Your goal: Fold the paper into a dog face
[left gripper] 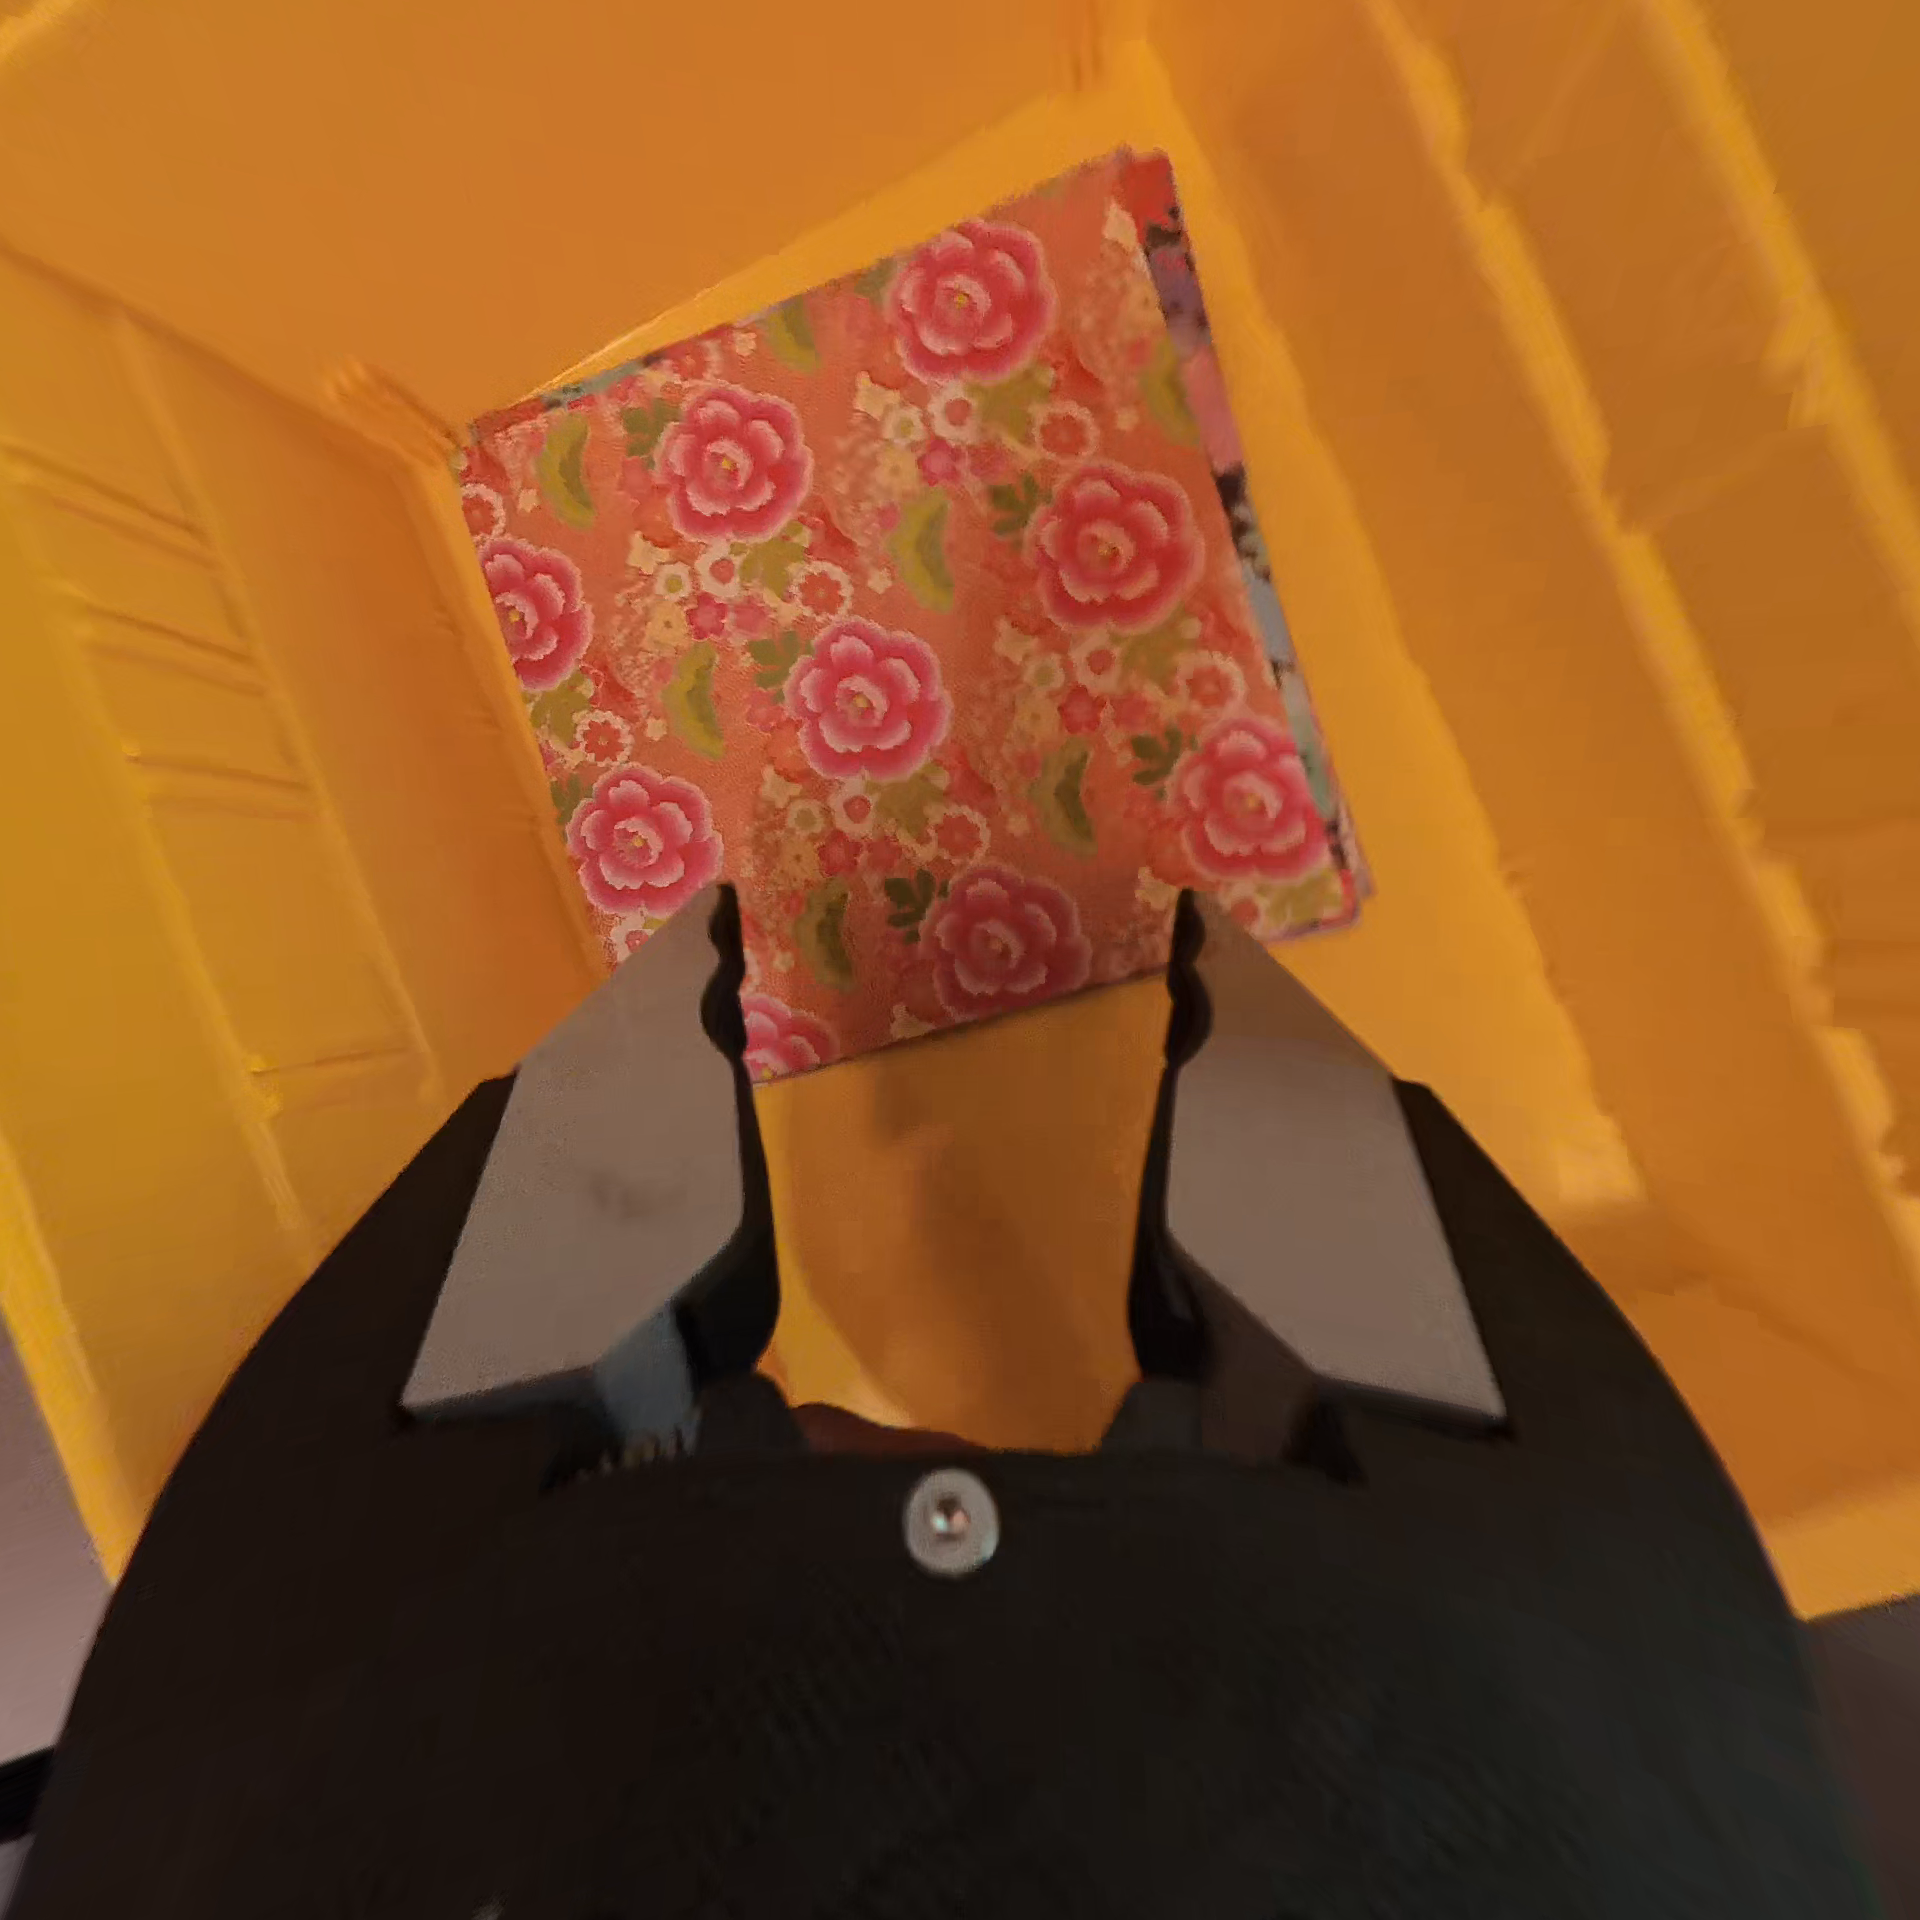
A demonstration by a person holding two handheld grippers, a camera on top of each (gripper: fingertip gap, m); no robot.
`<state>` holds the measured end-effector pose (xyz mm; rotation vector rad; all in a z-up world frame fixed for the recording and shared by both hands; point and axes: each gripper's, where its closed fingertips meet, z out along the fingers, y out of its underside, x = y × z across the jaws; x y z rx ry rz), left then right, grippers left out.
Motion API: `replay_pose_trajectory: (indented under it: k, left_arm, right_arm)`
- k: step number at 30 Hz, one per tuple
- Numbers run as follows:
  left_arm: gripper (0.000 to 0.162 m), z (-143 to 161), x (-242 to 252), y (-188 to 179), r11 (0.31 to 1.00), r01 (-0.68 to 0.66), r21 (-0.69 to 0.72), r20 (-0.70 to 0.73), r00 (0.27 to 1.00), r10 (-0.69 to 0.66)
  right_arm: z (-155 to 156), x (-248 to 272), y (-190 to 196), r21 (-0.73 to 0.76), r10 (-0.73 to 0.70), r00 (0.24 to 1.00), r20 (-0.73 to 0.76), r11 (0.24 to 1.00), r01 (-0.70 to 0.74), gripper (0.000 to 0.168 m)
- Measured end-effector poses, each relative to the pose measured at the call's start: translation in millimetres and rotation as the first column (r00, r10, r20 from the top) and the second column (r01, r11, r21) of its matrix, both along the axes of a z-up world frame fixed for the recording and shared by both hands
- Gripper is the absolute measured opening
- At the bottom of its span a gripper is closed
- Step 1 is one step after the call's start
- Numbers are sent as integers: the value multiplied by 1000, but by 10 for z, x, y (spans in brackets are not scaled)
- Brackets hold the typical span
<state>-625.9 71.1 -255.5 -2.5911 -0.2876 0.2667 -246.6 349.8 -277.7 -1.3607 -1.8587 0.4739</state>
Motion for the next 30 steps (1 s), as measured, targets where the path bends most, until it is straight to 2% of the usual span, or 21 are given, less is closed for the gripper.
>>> replay_pose_trajectory:
  k: [1,3,5,8,9,10,13,15,16,18,19,22,24,26,29,30]
  left_arm:
    - [90,30,-44,45,997,-67,35,40,997,65]
    - [100,87,-133,151,977,-188,100,111,978,177]
    - [113,72,-224,219,957,-272,104,123,958,259]
    - [141,-211,-257,147,949,-307,-69,53,949,311]
    - [135,-215,-265,187,939,-341,-33,93,935,343]
    - [141,-276,-245,189,927,-372,-46,154,914,374]
    - [143,-287,-262,194,922,-383,-50,150,910,386]
    - [137,-284,-236,194,919,-386,-83,156,906,394]
    - [124,-252,-224,178,916,-389,-96,159,903,400]
    - [67,-179,-215,183,915,-396,-81,153,902,404]
    - [65,-177,-209,181,914,-399,-69,152,902,405]
    - [36,-164,-228,155,914,-403,-36,145,903,404]
    - [35,-138,-242,143,913,-408,-18,166,899,405]
    - [54,-96,-229,116,915,-403,-10,189,898,398]
    - [65,-2,-225,45,917,-397,-33,188,899,396]
    - [64,31,-254,11,916,-399,-44,166,901,400]
  right_arm:
    - [0,0,0,0,0,1000,0,1000,0,0]
    - [1,0,0,3,0,1000,0,1000,0,0]
    - [1,0,0,7,0,1000,-1,1000,0,0]
    - [1,0,0,7,1,1000,0,1000,-1,0]
    - [0,0,-1,5,1,1000,0,1000,-1,0]
    - [0,0,-2,3,2,1000,0,1000,-2,0]
    - [0,-3,-4,1,8,1000,0,1000,-8,0]
    - [1,-5,-7,2,12,1000,0,1000,-12,0]
    - [1,-7,-7,3,13,1000,0,1000,-13,0]
    - [1,-6,-9,7,15,1000,0,1000,-15,0]
    - [1,-7,-8,12,15,1000,0,1000,-15,0]
    - [2,-5,-17,35,19,1000,-1,999,-19,0]
    - [5,-3,-23,49,22,1000,-3,999,-21,0]
    - [5,-3,-23,54,22,1000,-4,998,-22,0]
    - [2,-3,-22,42,22,1000,-2,999,-22,0]
    - [2,-4,-22,38,22,1000,-1,999,-22,0]
